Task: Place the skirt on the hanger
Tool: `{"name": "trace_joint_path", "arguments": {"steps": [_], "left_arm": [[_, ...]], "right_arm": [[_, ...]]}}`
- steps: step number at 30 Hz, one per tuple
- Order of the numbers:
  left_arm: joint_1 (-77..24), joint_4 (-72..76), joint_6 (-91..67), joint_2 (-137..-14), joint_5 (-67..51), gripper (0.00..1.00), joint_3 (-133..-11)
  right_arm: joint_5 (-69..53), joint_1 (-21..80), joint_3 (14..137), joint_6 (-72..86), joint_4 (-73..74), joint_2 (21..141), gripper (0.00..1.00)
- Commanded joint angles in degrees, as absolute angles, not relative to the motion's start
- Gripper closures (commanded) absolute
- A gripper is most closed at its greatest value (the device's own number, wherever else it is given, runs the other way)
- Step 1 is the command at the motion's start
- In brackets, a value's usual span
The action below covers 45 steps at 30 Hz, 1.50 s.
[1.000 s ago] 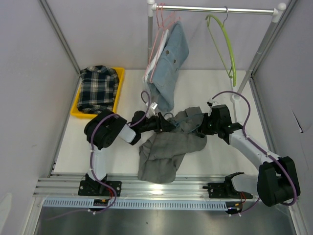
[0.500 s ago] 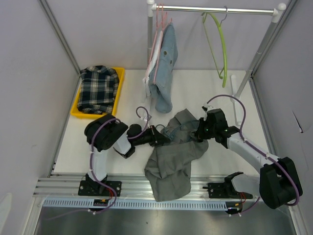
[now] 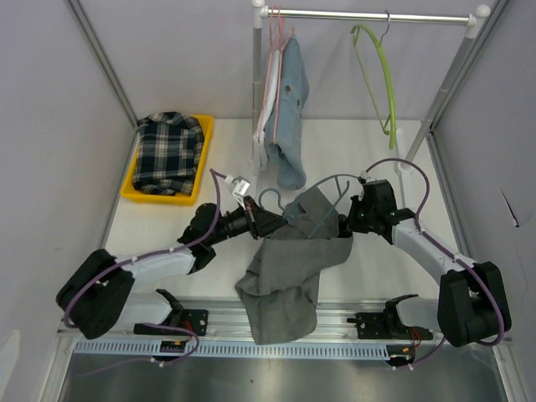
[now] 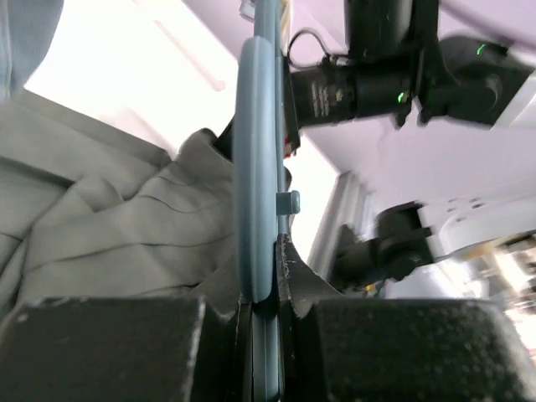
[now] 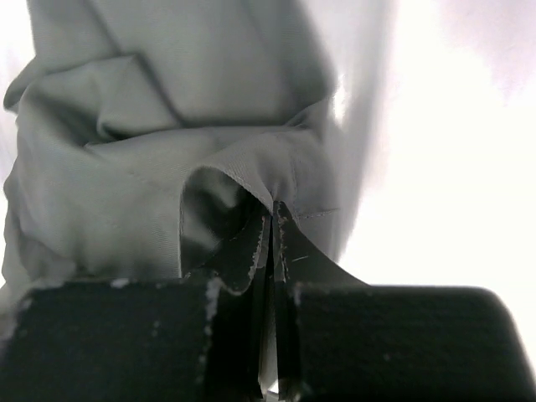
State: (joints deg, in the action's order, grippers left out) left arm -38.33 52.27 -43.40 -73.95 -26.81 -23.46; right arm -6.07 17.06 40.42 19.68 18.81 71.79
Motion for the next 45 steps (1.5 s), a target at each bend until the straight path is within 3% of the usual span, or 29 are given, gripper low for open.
{"name": "trace_joint_path", "arguments": {"steps": [1, 7, 13, 23, 45], "left_arm": [[-40.4, 27.8, -28.1, -68.9, -21.9, 1.00, -31.4], [-45.0, 4.2, -17.0, -64.4, -12.7, 1.00, -37.5], [-46.8, -5.8, -12.9, -60.3, -6.7, 1.00, -39.4], [-49.7, -8.1, -8.9, -56.3, -5.9, 1.00, -40.2], [-60.8, -22.2, -0.7, -70.5, 1.9, 1.00, -52.5]], "right_arm": [[-6.4, 15.6, 45.0, 20.0, 18.9, 73.0, 1.00], [-7.0, 13.6, 48.3, 20.9, 19.6, 72.9, 1.00], [-9.0, 11.2, 50.2, 21.4, 20.0, 73.4, 1.00], [-9.8, 9.7, 52.1, 20.1, 20.6, 75.1, 1.00], [-9.5, 9.5, 55.7, 18.4, 22.3, 76.6, 1.00]]}}
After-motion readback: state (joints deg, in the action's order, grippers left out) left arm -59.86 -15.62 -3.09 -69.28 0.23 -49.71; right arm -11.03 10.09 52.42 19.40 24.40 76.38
